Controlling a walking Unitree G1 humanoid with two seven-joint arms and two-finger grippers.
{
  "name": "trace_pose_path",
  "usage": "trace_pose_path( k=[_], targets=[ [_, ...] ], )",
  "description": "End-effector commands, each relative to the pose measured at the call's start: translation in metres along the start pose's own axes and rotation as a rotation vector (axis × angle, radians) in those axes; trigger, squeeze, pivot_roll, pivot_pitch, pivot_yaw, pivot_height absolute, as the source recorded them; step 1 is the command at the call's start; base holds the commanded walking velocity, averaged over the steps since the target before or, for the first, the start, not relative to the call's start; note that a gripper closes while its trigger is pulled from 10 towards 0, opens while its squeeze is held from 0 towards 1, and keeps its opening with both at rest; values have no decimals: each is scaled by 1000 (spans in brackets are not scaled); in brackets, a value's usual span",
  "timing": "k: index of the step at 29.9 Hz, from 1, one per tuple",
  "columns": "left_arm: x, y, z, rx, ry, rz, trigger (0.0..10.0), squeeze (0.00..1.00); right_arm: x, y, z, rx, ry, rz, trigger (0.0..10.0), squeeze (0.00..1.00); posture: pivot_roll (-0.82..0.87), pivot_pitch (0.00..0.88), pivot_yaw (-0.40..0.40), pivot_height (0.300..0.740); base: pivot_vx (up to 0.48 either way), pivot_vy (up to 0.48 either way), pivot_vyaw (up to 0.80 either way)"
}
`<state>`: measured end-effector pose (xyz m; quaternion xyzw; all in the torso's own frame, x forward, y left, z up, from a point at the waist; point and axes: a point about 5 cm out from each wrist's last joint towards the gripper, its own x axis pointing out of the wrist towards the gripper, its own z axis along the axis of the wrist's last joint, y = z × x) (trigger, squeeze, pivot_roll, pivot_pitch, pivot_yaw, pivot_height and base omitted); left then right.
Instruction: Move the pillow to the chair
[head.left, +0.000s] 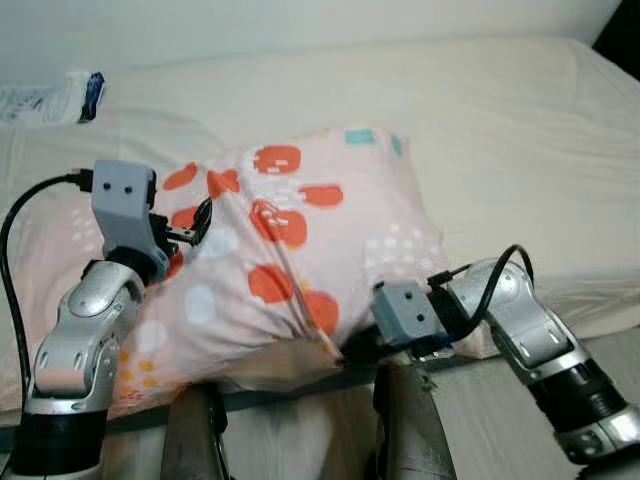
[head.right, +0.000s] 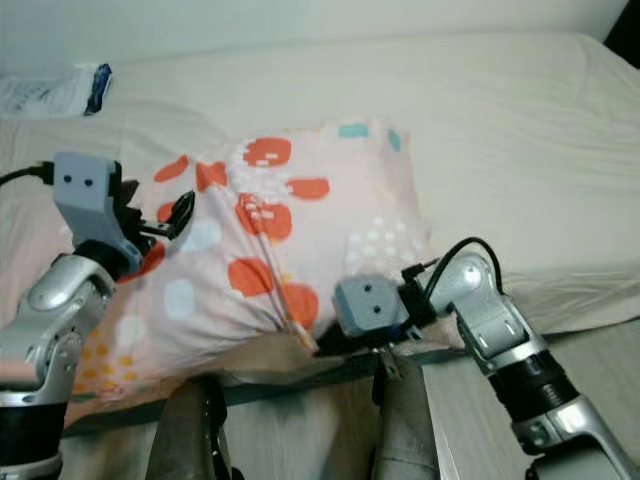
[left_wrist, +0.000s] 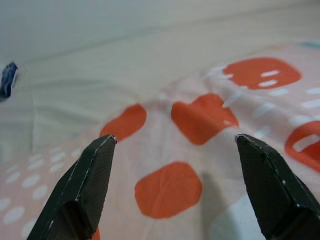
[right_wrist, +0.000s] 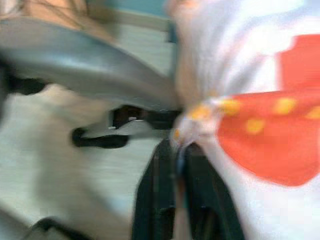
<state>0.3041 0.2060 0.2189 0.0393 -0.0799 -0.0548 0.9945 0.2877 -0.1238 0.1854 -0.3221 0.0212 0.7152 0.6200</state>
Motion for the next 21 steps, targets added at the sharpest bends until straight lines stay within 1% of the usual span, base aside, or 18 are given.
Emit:
trace_pose_path(
  k=[1, 3, 4, 5, 6, 7, 8, 9, 10, 11, 13, 14, 15, 16, 18, 19, 20, 21],
  targets=[
    [1, 4, -6, 2, 22, 24, 10000, 0, -5, -7, -10, 55, 43, -76, 10000, 1000, 72, 181, -16, 506, 0, 0, 0],
    [2, 8, -5, 2, 24, 40, 10000, 0, -8, -9, -15, 70, 63, -107, 10000, 1000, 72, 181, -16, 506, 0, 0, 0],
    [3, 14, -5, 10, 31, 57, 10000, 0, -11, -10, -18, 79, 76, -128, 10000, 1000, 74, 178, -14, 506, 0, 0, 0],
    [5, 21, -6, 26, 40, 79, 10000, 0, -14, -11, -20, 92, 81, -152, 10000, 1000, 74, 177, -13, 506, 0, 0, 0],
    [7, 33, -8, 52, 55, 119, 10000, 0, -19, -11, -18, 129, 63, -186, 10000, 1000, 75, 174, -7, 506, 0, 0, 0],
    [7, 33, -8, 52, 55, 119, 10000, 0, -19, -11, -18, 129, 63, -186, 10000, 1000, 75, 174, -7, 506, 0, 0, 0],
    [9, 52, -12, 90, 77, 170, 10000, 0, -26, -11, -15, 182, 32, -234, 10000, 1000, 73, 173, 2, 506, 0, 0, 0],
    [9, 52, -12, 90, 77, 170, 10000, 0, -26, -11, -15, 182, 32, -234, 10000, 1000, 73, 173, 2, 506, 0, 0, 0],
    [11, 69, -15, 119, 99, 207, 10000, 0, -37, -13, -13, 237, -13, -294, 10000, 1000, 73, 173, 5, 506, 0, 0, 0],
    [11, 69, -15, 119, 99, 207, 10000, 0, -37, -13, -13, 237, -13, -294, 10000, 1000, 73, 173, 5, 506, 0, 0, 0],
    [12, 97, -18, 177, 143, 274, 10000, 0, -58, -17, -10, 306, -84, -417, 10000, 1000, 74, 171, 11, 506, 0, 0, 0],
    [12, 97, -18, 177, 143, 274, 10000, 0, -58, -17, -10, 306, -84, -417, 10000, 1000, 74, 171, 11, 506, 0, 0, 0],
    [11, 120, -19, 168, 163, 342, 10000, 0, -80, -21, -10, 354, -131, -554, 10000, 1000, 70, 169, 15, 506, 0, 0, 0],
    [9, 130, -20, 158, 178, 367, 10000, 0, -90, -22, -10, 370, -153, -616, 10000, 1000, 62, 169, 17, 506, 0, 0, 0],
    [8, 138, -21, 152, 195, 387, 10000, 0, -99, -21, -10, 383, -174, -668, 10000, 1000, 62, 169, 17, 506, 0, 0, 0],
    [5, 148, -24, 155, 224, 408, 10000, 0, -110, -22, -13, 416, -205, -754, 10000, 0, 61, 169, 20, 506, 0, 0, 0],
    [5, 148, -24, 155, 224, 408, 10000, 0, -110, -22, -13, 416, -205, -754, 10000, 0, 61, 169, 20, 506, 0, 0, 0],
    [2, 154, -26, 157, 244, 421, 10000, 0, -117, -23, -15, 440, -225, -813, 10000, 0, 61, 169, 20, 506, 0, 0, 0]
  ],
)
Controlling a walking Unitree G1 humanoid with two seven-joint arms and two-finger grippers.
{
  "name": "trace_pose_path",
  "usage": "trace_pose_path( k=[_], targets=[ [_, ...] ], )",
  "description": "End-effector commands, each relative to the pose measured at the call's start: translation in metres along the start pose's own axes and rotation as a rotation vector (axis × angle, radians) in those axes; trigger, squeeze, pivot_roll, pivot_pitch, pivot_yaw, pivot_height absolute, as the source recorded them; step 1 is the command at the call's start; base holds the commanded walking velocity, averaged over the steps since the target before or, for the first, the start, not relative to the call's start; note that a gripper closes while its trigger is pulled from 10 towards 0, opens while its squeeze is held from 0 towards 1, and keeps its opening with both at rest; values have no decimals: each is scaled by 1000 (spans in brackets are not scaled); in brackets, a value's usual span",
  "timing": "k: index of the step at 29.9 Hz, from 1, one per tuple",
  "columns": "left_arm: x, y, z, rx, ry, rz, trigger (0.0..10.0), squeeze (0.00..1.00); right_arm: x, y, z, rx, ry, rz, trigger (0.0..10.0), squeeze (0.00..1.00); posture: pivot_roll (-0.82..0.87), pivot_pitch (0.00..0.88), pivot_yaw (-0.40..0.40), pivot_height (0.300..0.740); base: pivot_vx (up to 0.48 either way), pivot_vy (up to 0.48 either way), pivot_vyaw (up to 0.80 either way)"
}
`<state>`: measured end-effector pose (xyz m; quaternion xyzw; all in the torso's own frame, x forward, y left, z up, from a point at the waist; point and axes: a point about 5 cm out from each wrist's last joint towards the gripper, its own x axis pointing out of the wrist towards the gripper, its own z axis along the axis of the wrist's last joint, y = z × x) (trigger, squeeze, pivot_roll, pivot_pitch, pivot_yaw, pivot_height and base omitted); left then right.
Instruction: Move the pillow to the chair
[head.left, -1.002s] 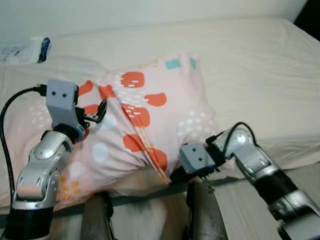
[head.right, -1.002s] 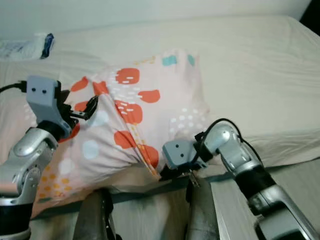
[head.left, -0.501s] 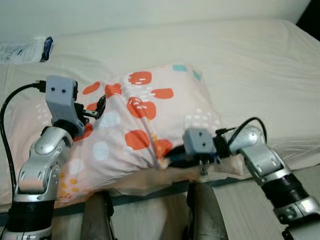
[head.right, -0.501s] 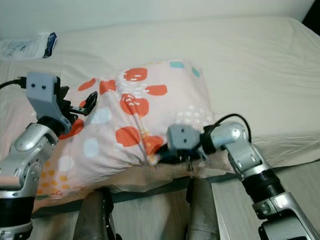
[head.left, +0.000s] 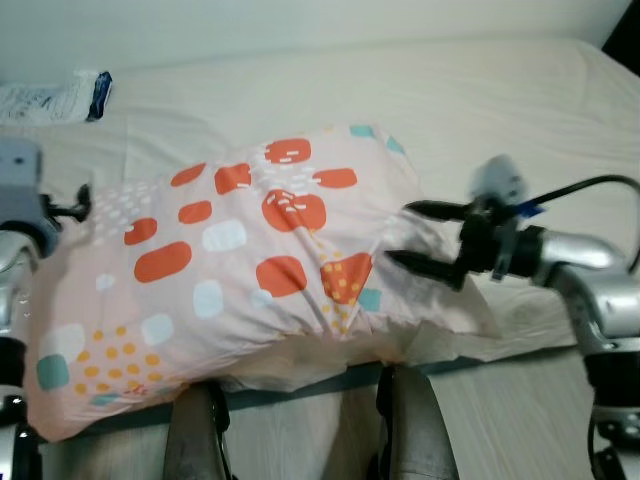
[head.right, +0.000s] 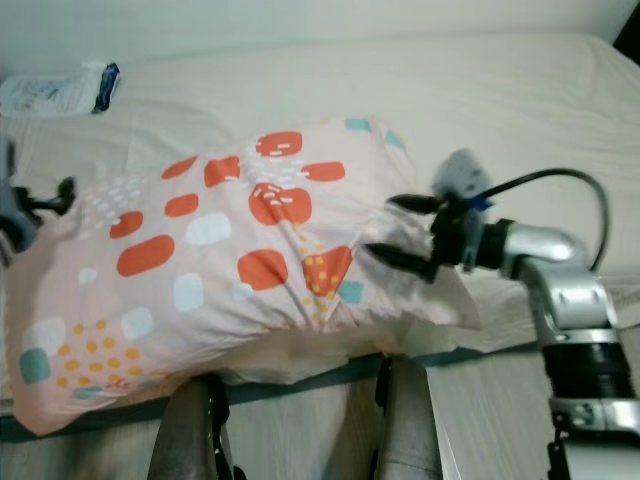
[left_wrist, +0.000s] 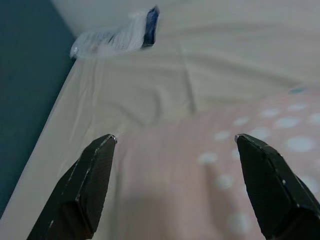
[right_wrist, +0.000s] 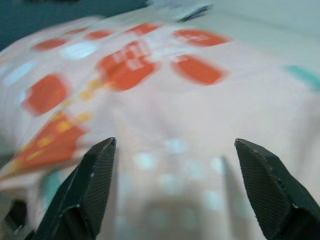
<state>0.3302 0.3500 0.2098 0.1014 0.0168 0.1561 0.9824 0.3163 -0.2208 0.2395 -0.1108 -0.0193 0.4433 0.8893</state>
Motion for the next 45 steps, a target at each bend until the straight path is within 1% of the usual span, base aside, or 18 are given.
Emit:
trace_pose_path(
  k=[1, 2, 3, 7, 8, 9, 12, 17, 21, 25, 26, 27, 28, 29, 33, 38, 44, 45],
  targets=[
    [0, 10, -5, 12, 27, 16, 10000, 0, -4, -4, -1, 44, -24, -47, 10000, 0, 61, 169, 20, 506, 0, 0, 0],
    [1, 21, -16, -21, 75, 22, 10000, 0, -14, -24, 1, 154, -107, -258, 10000, 0, 57, 173, 23, 506, 0, 0, 0],
    [0, 23, -23, -43, 111, 14, 10000, 0, -15, -34, -1, 227, -150, -373, 10000, 0, 56, 174, 25, 506, 0, 0, 0],
    [0, 24, -32, -105, 151, -13, 10000, 0, -14, -44, -10, 332, -180, -517, 10000, 0, 55, 177, 30, 506, 0, 0, 0],
    [1, 24, -32, -138, 140, -15, 10000, 0, -10, -44, -18, 370, -172, -537, 10000, 259, 56, 178, 31, 506, 0, 0, 0],
    [2, 23, -31, -164, 130, -18, 10000, 0, -6, -43, -24, 401, -164, -553, 10000, 1000, 59, 181, 30, 506, 0, 0, 0],
    [5, 16, -26, -188, 95, -41, 10000, 0, 10, -43, -46, 489, -58, -616, 10000, 1000, 63, 182, 25, 506, 0, 0, 0],
    [6, 15, -25, -189, 89, -48, 10000, 0, 12, -43, -49, 498, -38, -625, 10000, 1000, 63, 182, 25, 506, 0, 0, 0],
    [11, 10, -11, -196, 24, -68, 10000, 0, 42, -45, -60, 746, -48, -681, 10000, 1000, 55, 184, 18, 506, 0, 0, 0],
    [13, 9, -4, -208, -8, -79, 10000, 0, 55, -37, -71, 775, 18, -677, 10000, 1000, 55, 185, 18, 506, 0, 0, 0],
    [13, 9, -3, -205, -18, -88, 10000, 0, 62, -31, -74, 785, 32, -627, 10000, 804, 55, 184, 18, 506, 0, 0, 0],
    [13, 9, -2, -201, -25, -95, 10000, 0, 67, -27, -76, 793, 39, -592, 10000, 804, 55, 184, 18, 506, 0, 0, 0],
    [13, 9, -1, -202, -31, -97, 10000, 0, 74, -20, -78, 823, 41, -534, 10000, 0, 54, 184, 17, 506, 0, 0, 0],
    [13, 10, 0, -205, -39, -96, 10000, 0, 84, -9, -80, 858, 45, -437, 10000, 0, 59, 184, 15, 506, 0, 0, 0],
    [13, 12, 2, -207, -50, -94, 10000, 0, 97, 7, -83, 907, 66, -309, 10000, 0, 61, 184, 12, 506, 0, 0, 0],
    [12, 9, 6, -199, -69, -123, 10000, 0, 107, 20, -93, 905, 181, -292, 10000, 0, 59, 186, 12, 506, 0, 0, 0],
    [11, 3, 8, -206, -82, -167, 10000, 0, 112, 25, -94, 922, 202, -251, 10000, 0, 59, 187, 11, 506, 0, 0, 0],
    [9, -7, 6, -214, -89, -231, 10000, 0, 114, 31, -96, 937, 231, -206, 4863, 0, 56, 185, 9, 506, 0, 0, 0]
  ],
)
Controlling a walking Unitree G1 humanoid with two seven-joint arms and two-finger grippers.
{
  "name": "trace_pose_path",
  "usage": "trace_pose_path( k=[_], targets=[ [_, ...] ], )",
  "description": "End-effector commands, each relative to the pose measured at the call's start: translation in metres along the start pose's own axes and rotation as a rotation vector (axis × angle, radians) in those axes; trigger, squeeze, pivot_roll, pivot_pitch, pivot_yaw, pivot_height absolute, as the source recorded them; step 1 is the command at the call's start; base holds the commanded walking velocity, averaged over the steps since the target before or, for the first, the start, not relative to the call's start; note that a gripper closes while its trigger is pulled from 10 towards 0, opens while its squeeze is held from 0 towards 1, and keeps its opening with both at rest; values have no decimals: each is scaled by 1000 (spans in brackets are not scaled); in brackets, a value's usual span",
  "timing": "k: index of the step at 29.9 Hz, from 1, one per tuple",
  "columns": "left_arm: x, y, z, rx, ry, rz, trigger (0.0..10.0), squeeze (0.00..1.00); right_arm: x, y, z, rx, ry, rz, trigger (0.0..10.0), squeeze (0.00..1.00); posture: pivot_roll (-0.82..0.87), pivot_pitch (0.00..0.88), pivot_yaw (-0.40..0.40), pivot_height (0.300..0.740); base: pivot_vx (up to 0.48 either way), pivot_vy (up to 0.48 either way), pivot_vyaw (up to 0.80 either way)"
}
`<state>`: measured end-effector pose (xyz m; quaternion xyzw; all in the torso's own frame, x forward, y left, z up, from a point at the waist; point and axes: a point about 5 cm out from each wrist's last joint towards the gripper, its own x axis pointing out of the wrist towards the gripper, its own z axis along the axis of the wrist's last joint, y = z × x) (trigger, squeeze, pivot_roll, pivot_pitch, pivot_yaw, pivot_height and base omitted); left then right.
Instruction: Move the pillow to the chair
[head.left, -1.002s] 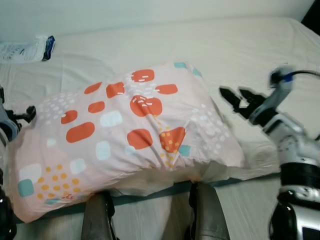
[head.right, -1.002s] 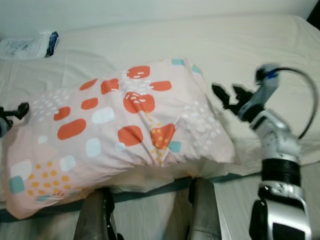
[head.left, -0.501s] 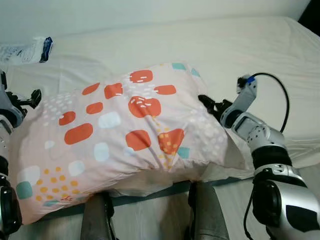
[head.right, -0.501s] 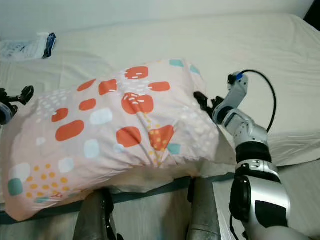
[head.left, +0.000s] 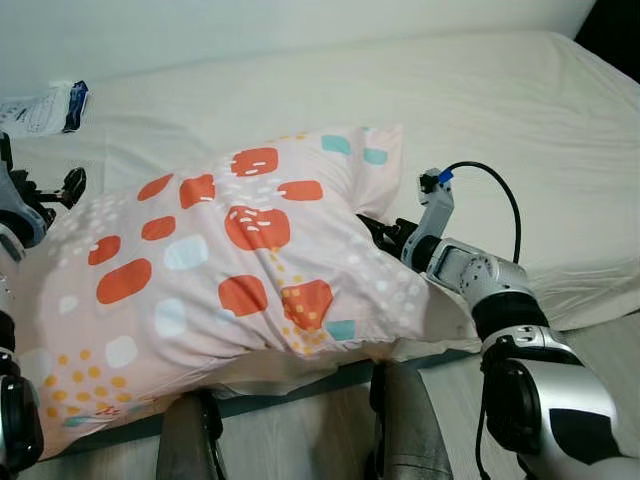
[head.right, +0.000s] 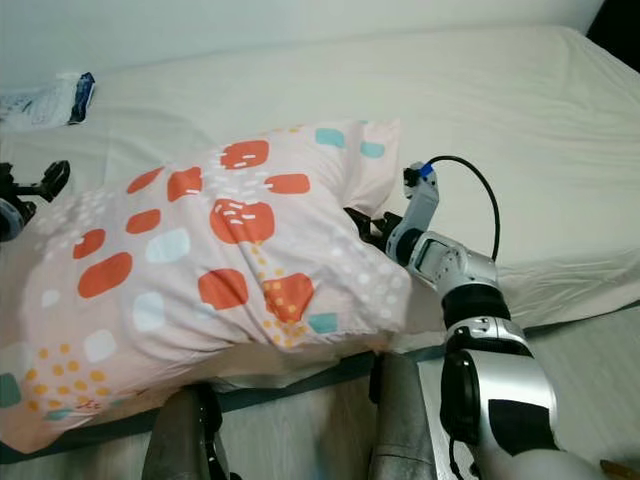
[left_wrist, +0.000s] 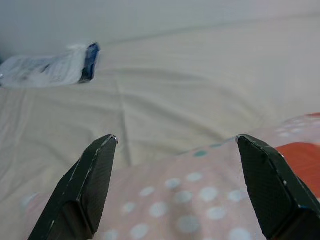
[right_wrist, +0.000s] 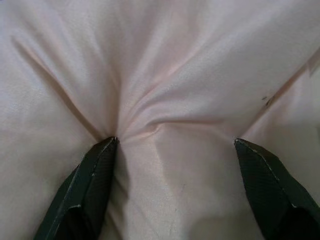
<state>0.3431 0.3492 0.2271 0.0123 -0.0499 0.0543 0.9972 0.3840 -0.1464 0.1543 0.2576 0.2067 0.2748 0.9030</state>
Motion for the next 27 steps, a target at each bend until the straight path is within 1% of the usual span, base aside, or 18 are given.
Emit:
trace_pose_path(
  k=[1, 2, 3, 4, 8, 12, 17, 18, 19, 21, 22, 27],
  targets=[
    [-3, -4, -13, -23, 37, -32, 10000, 0, 7, 3, -29, 33, 139, 23, 4863, 0, 56, 185, 9, 506, 0, 0, 0],
    [-4, -7, -16, -32, 38, -42, 10000, 0, 7, 1, -30, 51, 145, 6, 3608, 0, 55, 185, 10, 506, 0, 0, 0],
    [-4, -7, -16, -32, 38, -42, 10000, 0, 7, 1, -30, 51, 145, 6, 3608, 0, 55, 185, 10, 506, 0, 0, 0],
    [-6, -10, -20, -41, 40, -42, 10000, 0, 4, -3, -31, 90, 144, -6, 0, 0, 56, 184, 8, 506, 0, 0, 0],
    [-8, -13, -21, -49, 35, -42, 10000, 0, 2, -4, -30, 107, 154, 6, 0, 0, 53, 179, 9, 506, 0, 0, 0],
    [-9, -17, -21, -56, 27, -48, 10000, 0, 1, -6, -30, 99, 165, -2, 0, 0, 51, 171, 8, 506, 0, 0, 0],
    [-9, -18, -21, -57, 26, -49, 10000, 0, 0, -7, -29, 95, 160, -8, 0, 0, 51, 168, 8, 506, 0, 0, 0],
    [-9, -18, -21, -61, 23, -48, 10000, 0, 0, -9, -25, 79, 130, -32, 0, 0, 53, 163, 7, 506, 0, 0, 0],
    [-9, -18, -21, -61, 23, -48, 10000, 0, 0, -9, -25, 79, 130, -32, 0, 0, 53, 163, 7, 506, 0, 0, 0],
    [-10, -22, -21, -70, 18, -54, 10000, 0, -6, -16, -10, 76, 69, -103, 0, 0, 53, 146, 7, 506, 0, 0, 0],
    [-10, -24, -21, -72, 16, -58, 10000, 0, -10, -19, -5, 76, 57, -127, 0, 0, 54, 143, 6, 506, 0, 0, 0],
    [-11, -27, -20, -75, 15, -65, 10000, 0, -17, -23, 3, 81, 50, -150, 0, 0, 54, 143, 6, 506, 0, 0, 0]
  ],
)
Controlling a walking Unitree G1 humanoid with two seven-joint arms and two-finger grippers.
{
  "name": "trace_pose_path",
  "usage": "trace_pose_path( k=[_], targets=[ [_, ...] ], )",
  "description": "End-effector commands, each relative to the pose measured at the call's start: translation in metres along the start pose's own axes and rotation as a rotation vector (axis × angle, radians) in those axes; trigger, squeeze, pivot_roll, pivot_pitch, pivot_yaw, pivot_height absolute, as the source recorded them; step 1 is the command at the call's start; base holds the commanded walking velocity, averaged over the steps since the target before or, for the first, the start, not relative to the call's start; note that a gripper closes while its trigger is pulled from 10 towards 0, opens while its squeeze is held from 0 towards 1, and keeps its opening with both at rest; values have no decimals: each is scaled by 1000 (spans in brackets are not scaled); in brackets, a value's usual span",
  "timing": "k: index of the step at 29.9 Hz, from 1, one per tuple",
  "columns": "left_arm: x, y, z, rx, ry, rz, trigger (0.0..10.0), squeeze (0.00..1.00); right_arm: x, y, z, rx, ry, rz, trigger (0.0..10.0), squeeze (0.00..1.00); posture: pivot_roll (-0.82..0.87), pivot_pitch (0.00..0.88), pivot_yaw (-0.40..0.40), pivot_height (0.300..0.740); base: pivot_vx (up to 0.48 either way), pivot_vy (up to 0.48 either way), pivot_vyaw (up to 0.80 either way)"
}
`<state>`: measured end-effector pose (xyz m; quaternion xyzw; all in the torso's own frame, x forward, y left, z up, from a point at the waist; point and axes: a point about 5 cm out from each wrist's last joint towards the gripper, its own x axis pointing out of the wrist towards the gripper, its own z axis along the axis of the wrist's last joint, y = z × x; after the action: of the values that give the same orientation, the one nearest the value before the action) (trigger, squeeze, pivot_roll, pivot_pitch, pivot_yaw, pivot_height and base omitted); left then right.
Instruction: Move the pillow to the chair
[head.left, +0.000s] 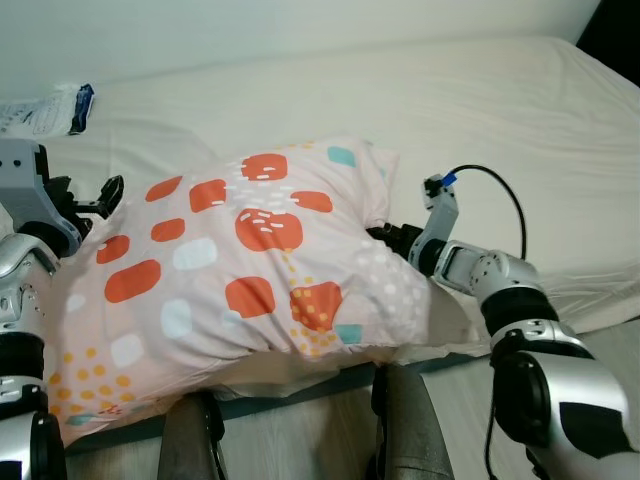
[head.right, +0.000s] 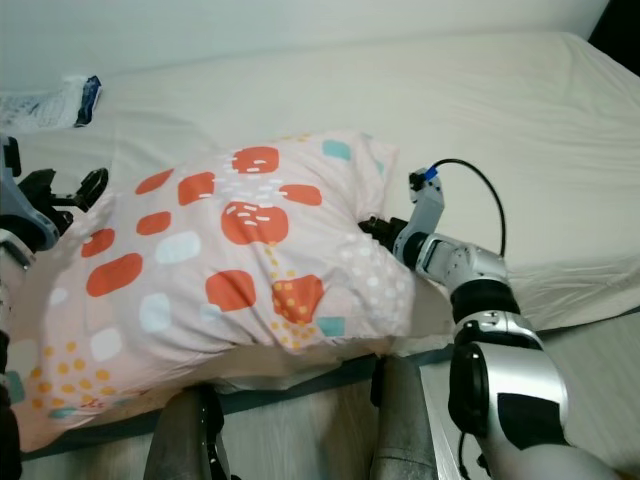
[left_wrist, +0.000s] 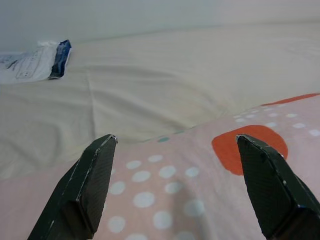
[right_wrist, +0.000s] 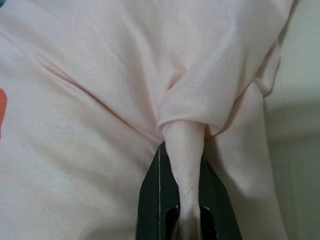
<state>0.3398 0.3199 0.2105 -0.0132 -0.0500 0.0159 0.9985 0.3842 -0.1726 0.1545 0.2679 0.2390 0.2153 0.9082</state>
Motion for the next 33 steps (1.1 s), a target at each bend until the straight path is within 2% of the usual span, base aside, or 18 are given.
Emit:
trace_pose_path(
  k=[1, 2, 3, 4, 6, 7, 8, 11, 13, 14, 16, 17, 19, 20, 23, 26, 29, 33],
  targets=[
    [-4, 0, -5, -24, 10, 3, 10000, 0, -8, -9, 2, 28, 18, -37, 0, 0, 50, 140, 4, 506, 0, 0, 0],
    [-4, 0, -5, -24, 10, 3, 10000, 0, -8, -9, 2, 28, 18, -37, 0, 0, 50, 140, 4, 506, 0, 0, 0],
    [-5, -2, -5, -29, 11, -4, 10000, 0, -23, -13, 18, 39, -14, -41, 0, 0, 42, 144, 7, 506, 0, 0, 0],
    [-5, -2, -5, -29, 11, -4, 10000, 0, -23, -13, 18, 39, -14, -41, 0, 0, 42, 144, 7, 506, 0, 0, 0],
    [-6, -7, -10, -39, 18, -15, 10000, 0, -58, -20, 47, 34, -76, -53, 0, 0, 31, 147, 15, 506, 0, 0, 0],
    [-6, -7, -10, -39, 18, -15, 10000, 0, -58, -20, 47, 34, -76, -53, 0, 0, 31, 147, 15, 506, 0, 0, 0],
    [-6, -9, -12, -44, 23, -18, 10000, 0, -71, -25, 55, 21, -93, -71, 0, 0, 31, 148, 17, 506, 0, 0, 0],
    [-6, -10, -13, -46, 25, -20, 10000, 0, -77, -28, 58, 12, -101, -85, 0, 0, 31, 148, 17, 506, 0, 0, 0],
    [-4, -15, -14, -54, 27, -29, 10000, 0, -95, -45, 66, 8, -149, -173, 0, 0, 29, 149, 20, 506, 0, 0, 0],
    [-4, -15, -14, -54, 27, -29, 10000, 0, -95, -45, 66, 8, -149, -173, 0, 0, 29, 149, 20, 506, 0, 0, 0],
    [-4, -16, -14, -55, 29, -31, 10000, 0, -116, -57, 79, 14, -221, -245, 0, 0, 31, 150, 17, 506, 0, 0, 0],
    [-4, -16, -14, -55, 29, -31, 10000, 0, -116, -57, 79, 14, -221, -245, 0, 0, 31, 150, 17, 506, 0, 0, 0],
    [-5, -14, -12, -55, 31, -23, 10000, 0, -132, -58, 91, -10, -270, -289, 0, 0, 34, 153, 17, 506, 0, 0, 0],
    [-5, -14, -12, -55, 31, -23, 10000, 0, -132, -58, 91, -10, -270, -289, 0, 0, 34, 153, 17, 506, 0, 0, 0],
    [-8, -12, -15, -55, 46, -14, 10000, 0, -152, -59, 100, -17, -307, -336, 0, 0, 28, 157, 22, 506, 0, 0, 0],
    [-7, -12, -17, -58, 57, -18, 10000, 0, -155, -59, 101, -17, -311, -345, 0, 0, 25, 158, 24, 506, 0, 0, 0],
    [-7, -15, -28, -77, 110, -44, 10000, 0, -153, -59, 99, -15, -304, -346, 0, 0, 27, 159, 21, 506, 0, 0, 0],
    [-10, -12, -63, -107, 323, -47, 10000, 0, -143, -55, 92, -11, -275, -318, 0, 0, 33, 160, 17, 506, 0, 0, 0]
  ],
)
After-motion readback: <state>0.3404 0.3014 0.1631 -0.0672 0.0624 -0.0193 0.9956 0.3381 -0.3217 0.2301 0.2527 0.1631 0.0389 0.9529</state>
